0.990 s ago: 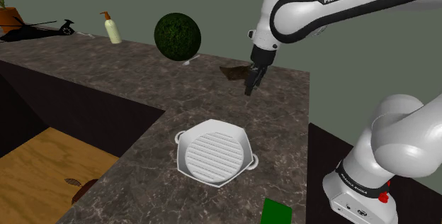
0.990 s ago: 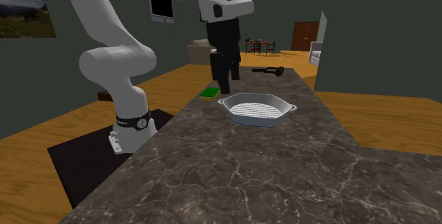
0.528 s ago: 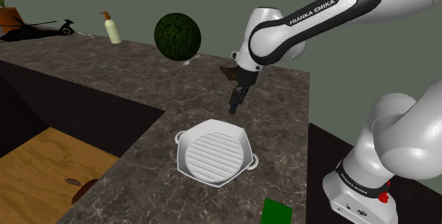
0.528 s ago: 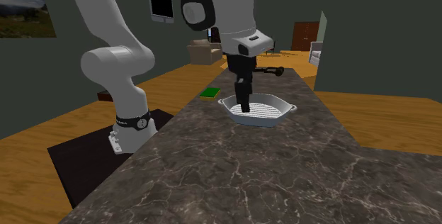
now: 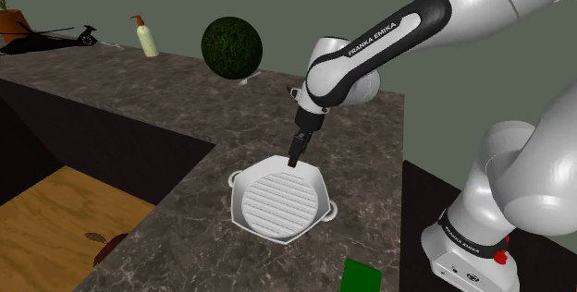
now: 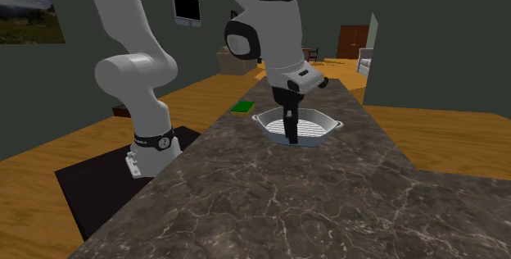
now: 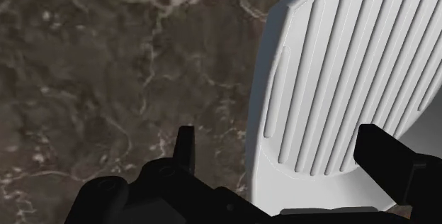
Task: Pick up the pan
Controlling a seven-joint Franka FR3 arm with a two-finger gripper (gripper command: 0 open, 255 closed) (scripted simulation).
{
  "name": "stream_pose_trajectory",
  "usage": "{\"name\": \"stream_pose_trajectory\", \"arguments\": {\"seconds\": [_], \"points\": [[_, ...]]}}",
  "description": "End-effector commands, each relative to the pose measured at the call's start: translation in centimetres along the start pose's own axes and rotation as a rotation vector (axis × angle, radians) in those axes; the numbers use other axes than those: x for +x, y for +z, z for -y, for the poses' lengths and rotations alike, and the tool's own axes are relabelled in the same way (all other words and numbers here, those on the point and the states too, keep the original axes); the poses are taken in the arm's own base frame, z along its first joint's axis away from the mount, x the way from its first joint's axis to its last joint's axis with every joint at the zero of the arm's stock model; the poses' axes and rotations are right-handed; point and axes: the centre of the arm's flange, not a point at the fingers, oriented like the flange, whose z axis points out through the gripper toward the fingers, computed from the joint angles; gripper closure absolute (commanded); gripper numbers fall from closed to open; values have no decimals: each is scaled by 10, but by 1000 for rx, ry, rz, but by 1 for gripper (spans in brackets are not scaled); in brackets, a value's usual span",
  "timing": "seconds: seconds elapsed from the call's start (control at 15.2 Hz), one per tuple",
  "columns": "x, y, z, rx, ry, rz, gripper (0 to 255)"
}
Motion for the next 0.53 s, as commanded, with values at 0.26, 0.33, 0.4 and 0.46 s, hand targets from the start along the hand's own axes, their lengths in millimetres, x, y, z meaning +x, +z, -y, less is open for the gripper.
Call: {"name": "stream_pose_trajectory", "arguments": {"seconds": [0.26,0.33,0.4,0.46], "points": [[-4,17,-7,0,0,-1,255],[-4,17,-6,0,-1,-1,255],[-4,17,-6,0,-1,-1,255],[-4,17,-6,0,-1,-1,255]]}}
